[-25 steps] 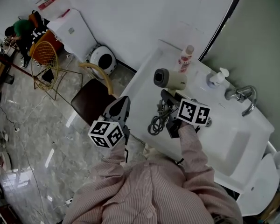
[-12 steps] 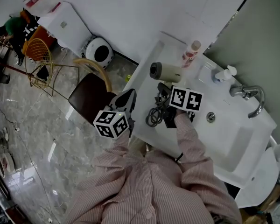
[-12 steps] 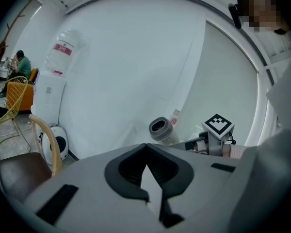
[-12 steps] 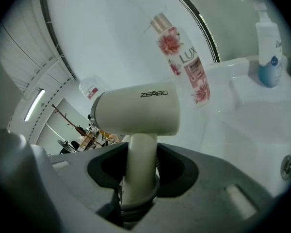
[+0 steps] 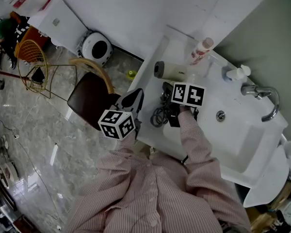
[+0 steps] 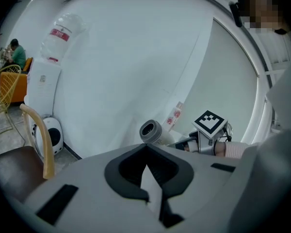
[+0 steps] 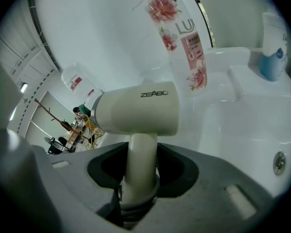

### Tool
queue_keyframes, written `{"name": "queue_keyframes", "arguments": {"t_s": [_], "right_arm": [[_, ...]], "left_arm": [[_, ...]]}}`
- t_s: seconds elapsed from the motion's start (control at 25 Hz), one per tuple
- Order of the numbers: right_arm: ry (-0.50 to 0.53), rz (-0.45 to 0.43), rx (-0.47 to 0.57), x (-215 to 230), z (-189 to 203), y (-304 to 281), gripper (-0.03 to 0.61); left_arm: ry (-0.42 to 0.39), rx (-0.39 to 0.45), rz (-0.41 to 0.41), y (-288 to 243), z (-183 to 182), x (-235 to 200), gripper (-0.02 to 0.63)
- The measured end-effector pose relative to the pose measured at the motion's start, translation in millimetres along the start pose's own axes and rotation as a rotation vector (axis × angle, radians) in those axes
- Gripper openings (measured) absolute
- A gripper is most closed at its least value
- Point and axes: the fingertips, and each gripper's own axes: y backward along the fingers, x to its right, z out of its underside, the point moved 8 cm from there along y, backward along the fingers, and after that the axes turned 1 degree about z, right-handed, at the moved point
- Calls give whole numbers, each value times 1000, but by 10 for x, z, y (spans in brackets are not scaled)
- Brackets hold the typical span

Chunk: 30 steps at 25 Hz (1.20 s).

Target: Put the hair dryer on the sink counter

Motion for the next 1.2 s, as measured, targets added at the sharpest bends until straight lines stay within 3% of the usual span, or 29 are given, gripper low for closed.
{"name": "queue_keyframes", "arguments": {"t_s": [0.44, 1.2], "right_arm": [[13, 78, -51, -19, -7, -132, 158], [84, 184, -49, -124, 7, -174, 158]], "left_arm": [[13, -11, 9, -39, 38, -38, -3], [25, 11, -10, 62, 33, 6, -3]]}}
